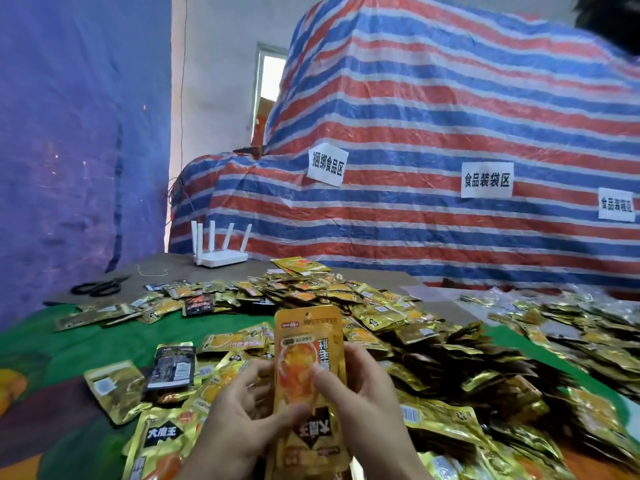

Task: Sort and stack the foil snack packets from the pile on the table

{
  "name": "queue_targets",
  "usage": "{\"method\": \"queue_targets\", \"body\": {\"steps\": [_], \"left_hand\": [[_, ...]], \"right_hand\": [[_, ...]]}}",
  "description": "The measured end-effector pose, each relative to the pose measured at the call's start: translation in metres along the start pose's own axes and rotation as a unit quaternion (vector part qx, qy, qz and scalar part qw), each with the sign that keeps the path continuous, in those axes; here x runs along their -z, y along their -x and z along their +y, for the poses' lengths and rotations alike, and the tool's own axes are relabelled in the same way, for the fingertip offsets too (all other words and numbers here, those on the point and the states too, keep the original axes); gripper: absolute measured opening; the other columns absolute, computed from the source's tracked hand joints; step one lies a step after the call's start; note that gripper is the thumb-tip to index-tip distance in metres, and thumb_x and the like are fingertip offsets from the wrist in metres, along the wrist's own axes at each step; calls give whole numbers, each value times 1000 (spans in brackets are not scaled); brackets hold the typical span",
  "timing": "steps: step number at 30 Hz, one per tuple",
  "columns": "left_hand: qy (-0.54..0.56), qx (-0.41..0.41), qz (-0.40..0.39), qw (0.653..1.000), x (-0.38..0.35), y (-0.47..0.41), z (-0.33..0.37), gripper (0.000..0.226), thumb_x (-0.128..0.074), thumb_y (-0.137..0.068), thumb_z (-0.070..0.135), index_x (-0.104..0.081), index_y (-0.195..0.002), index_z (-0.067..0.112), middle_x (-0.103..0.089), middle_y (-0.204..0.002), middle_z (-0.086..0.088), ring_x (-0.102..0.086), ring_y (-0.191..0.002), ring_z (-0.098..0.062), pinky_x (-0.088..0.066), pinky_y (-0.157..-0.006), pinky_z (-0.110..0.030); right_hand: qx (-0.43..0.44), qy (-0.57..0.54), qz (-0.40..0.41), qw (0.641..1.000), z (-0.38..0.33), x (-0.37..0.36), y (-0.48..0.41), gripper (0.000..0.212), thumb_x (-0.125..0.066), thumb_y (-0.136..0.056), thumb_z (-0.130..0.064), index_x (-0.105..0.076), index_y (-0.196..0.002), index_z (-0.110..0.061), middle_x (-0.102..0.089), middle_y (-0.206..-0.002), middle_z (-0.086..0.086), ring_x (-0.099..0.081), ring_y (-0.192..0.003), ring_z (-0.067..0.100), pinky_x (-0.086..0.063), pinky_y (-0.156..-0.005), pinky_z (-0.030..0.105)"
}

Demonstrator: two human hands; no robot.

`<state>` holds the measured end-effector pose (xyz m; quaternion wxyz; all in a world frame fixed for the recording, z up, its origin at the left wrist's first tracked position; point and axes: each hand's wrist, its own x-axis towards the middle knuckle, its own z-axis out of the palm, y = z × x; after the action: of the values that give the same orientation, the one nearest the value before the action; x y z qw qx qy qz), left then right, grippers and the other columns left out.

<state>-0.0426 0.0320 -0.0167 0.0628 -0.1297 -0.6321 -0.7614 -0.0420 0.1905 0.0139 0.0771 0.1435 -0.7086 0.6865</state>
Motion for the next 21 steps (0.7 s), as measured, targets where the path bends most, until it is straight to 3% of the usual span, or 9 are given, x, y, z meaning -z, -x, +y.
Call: {"method": "queue_targets", "body": {"steps": [2,4,6,8,11,13,16,19,21], "left_hand": [[-15,-35,31,999,1,-3,-6,89,-100,-24,50,-72,-103,19,-77,-96,-14,-75,-88,-31,-60,-74,-37],[-14,-60,48,997,2,-1,-6,60,-102,-41,39,-76,-95,31,-77,-96,-10,-75,-88,-28,-61,-75,-33],[-58,-80,34,995,4,1,-6,48,-95,-51,25,-76,-91,42,-77,-95,-5,-75,-85,-21,-59,-72,-26],[-117,-106,25,987,6,3,-4,44,-92,-52,34,-75,-90,46,-73,-92,1,-70,-79,-17,-57,-70,-21],[-164,-138,17,977,6,5,0,30,-80,-66,51,-72,-95,46,-68,-90,4,-65,-78,-16,-55,-69,-24],[-173,-147,12,974,5,4,-1,24,-69,-69,51,-71,-92,43,-69,-89,3,-66,-79,-14,-54,-66,-23],[-175,-131,7,976,5,5,-1,17,-64,-77,49,-72,-87,37,-68,-87,4,-64,-78,-14,-54,-68,-20],[-206,-147,-9,967,8,6,-2,28,-61,-87,60,-73,-86,35,-67,-84,0,-61,-75,-18,-51,-65,-28],[-235,-153,-27,959,13,6,-2,38,-59,-85,66,-73,-86,32,-65,-79,-2,-60,-70,-23,-52,-65,-37]], "right_hand": [[-14,5,-59,998,-1,-2,3,41,-79,-76,-33,-66,-115,-32,-76,-105,-7,-72,-100,10,-56,-87,28],[-1,15,-81,997,-2,-2,4,41,-76,-74,-31,-65,-113,-40,-76,-107,-8,-71,-102,8,-56,-88,28],[19,29,-85,996,-10,0,6,35,-72,-75,-27,-68,-106,-44,-76,-107,-3,-72,-101,13,-58,-89,35],[54,47,-82,994,-21,8,8,35,-71,-77,-22,-69,-102,-47,-76,-105,-2,-73,-99,16,-60,-87,40],[140,122,-41,982,-43,35,12,36,-68,-86,-18,-68,-107,-47,-74,-103,-6,-71,-90,17,-63,-74,40],[195,275,34,941,-48,61,7,37,-65,-93,-17,-64,-119,-43,-71,-104,-13,-66,-88,12,-58,-71,38],[197,503,128,832,-41,88,-1,43,-61,-96,-21,-56,-135,-39,-62,-120,-17,-61,-100,14,-54,-74,40],[82,634,65,767,-10,92,-1,49,-48,-96,-34,-43,-144,-47,-52,-135,-13,-52,-116,13,-48,-89,33],[39,656,20,753,11,93,4,54,-32,-93,-45,-38,-147,-49,-45,-137,-12,-40,-123,11,-35,-97,32]]}}
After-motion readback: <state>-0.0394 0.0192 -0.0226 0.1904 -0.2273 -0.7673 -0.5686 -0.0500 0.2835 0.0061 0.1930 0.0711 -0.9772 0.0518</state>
